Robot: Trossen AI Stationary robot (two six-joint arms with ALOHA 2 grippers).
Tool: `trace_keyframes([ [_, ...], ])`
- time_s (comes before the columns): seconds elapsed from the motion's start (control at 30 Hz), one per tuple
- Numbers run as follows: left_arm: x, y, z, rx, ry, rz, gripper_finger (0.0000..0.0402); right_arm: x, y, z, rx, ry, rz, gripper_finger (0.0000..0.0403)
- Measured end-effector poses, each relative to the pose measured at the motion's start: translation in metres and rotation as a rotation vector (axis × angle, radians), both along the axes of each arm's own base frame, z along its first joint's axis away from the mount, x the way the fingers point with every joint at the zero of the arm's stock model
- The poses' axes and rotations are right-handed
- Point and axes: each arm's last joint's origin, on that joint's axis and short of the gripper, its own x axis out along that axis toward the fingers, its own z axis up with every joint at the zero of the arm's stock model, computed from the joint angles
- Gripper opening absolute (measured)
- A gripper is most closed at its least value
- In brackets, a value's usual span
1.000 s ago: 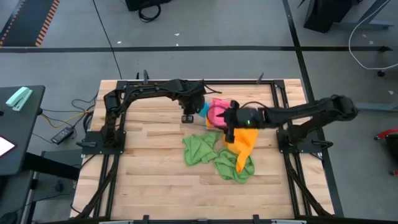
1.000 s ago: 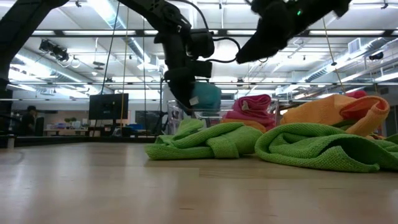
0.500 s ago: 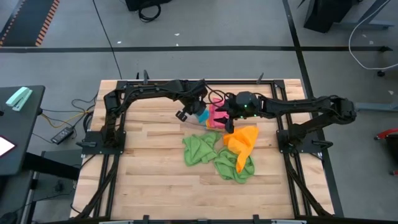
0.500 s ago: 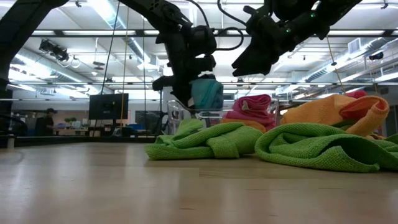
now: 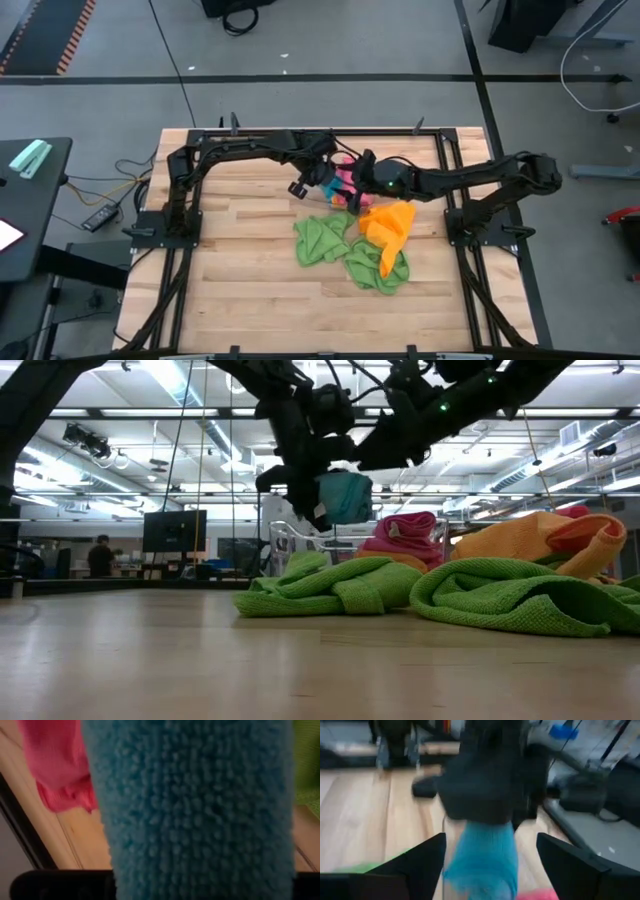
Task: Fold microfiber towels
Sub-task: Put the folded blue microfiber cloth into the transparent bin
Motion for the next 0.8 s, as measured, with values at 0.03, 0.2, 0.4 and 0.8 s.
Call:
trace_keyframes([
  [0.03,-0.001,0.000,-0.001,-0.010,0.009,0.022,0.0079,0.001,0.001,0.000,-0.007,-0.006,-0.011,0.0332],
  [0.2,-0.002,0.000,0.000,-0.031,0.004,0.069,0.0073,0.007,0.002,-0.005,-0.077,0.004,-0.046,0.0343],
  [0.4,0.002,0.000,0.002,-0.041,-0.034,0.107,0.0075,0.014,-0.001,-0.020,-0.059,0.043,-0.049,0.0343],
  [0.8,0.006,0.003,0.009,-0.071,-0.135,0.114,0.0064,0.012,-0.013,-0.022,-0.018,0.042,-0.102,0.0333],
])
